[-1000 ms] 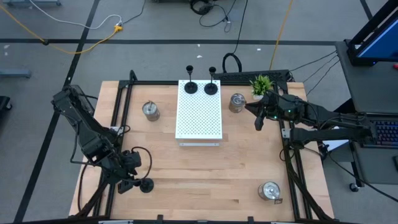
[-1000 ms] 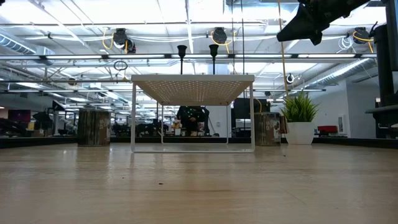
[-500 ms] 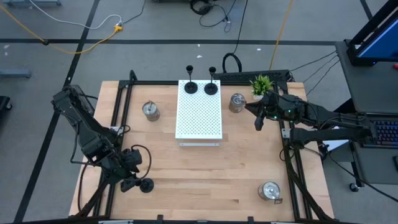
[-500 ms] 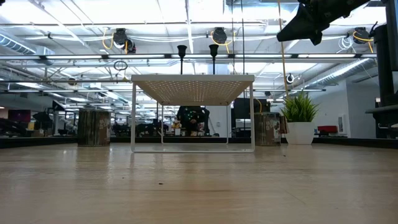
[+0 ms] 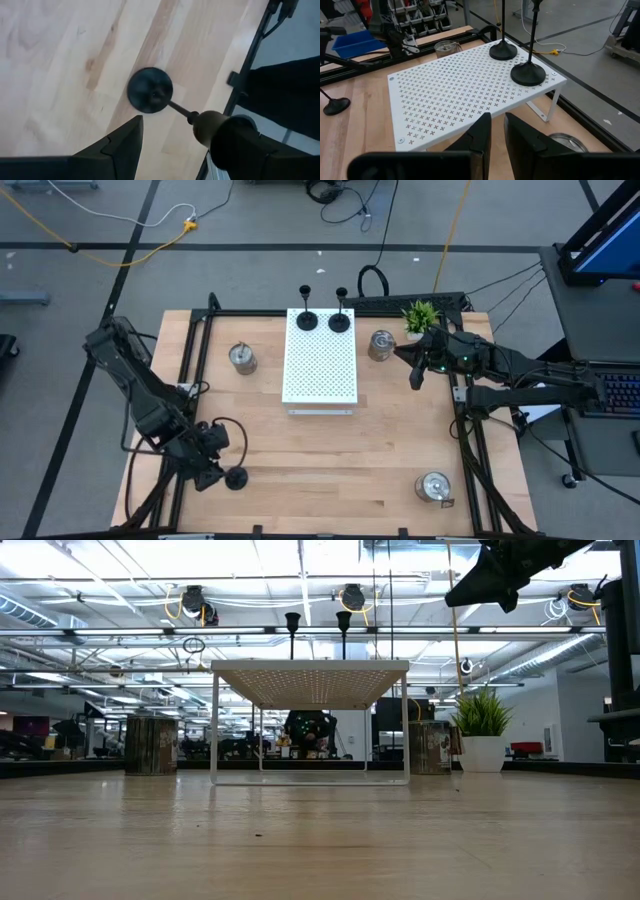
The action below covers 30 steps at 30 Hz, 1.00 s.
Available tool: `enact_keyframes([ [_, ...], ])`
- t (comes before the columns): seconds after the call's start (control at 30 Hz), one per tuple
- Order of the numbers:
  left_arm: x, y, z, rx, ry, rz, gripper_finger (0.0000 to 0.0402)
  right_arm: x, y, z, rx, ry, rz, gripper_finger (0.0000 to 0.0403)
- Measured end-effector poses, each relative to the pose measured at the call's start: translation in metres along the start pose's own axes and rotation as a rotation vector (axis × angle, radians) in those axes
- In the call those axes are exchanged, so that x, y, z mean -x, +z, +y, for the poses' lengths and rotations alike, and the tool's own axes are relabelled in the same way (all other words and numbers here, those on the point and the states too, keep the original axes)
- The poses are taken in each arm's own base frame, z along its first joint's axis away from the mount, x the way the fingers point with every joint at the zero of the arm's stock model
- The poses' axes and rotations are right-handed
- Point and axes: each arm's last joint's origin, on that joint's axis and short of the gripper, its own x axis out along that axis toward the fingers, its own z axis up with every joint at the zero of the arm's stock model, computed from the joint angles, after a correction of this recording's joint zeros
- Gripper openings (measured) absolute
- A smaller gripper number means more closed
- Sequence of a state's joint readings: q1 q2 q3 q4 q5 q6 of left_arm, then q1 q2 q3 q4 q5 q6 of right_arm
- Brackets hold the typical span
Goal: Pick & Place candle stick holders
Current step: Put the black candle holder on the shelf
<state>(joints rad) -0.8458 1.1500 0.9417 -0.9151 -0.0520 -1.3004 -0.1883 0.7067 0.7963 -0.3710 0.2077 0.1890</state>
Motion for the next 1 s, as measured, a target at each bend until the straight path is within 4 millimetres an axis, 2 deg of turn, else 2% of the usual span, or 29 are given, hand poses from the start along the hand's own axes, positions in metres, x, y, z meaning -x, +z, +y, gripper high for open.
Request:
enact_keyframes([
  [0.13,-0.005,0.003,-0.001,0.037,0.013,0.012,0.0237,0.0,0.0,0.0,0.0,0.0,0.0,0.0043],
  [0.23,-0.006,0.006,-0.002,0.056,0.005,0.018,0.0206,0.0,0.0,0.0,0.0,0.0,0.0,0.0043],
  [0.3,-0.006,0.007,-0.003,0.061,-0.012,0.016,0.0163,0.0,0.0,0.0,0.0,0.0,0.0,0.0043],
  [0.43,-0.006,0.012,-0.007,0.059,-0.058,0.002,0.0041,0.0,0.0,0.0,0.0,0.0,0.0,0.0043],
  [0.47,-0.006,0.013,-0.005,0.065,-0.047,-0.002,0.003,0.0,0.0,0.0,0.0,0.0,0.0,0.0043],
  [0.77,-0.007,0.035,-0.006,0.125,-0.081,-0.111,0.0012,0.0,0.0,0.0,-0.001,0.001,-0.004,0.0043],
  [1.0,0.026,0.07,-0.013,0.076,-0.137,-0.268,0.0012,0.0,0.0,0.0,-0.001,0.001,-0.005,0.0043],
])
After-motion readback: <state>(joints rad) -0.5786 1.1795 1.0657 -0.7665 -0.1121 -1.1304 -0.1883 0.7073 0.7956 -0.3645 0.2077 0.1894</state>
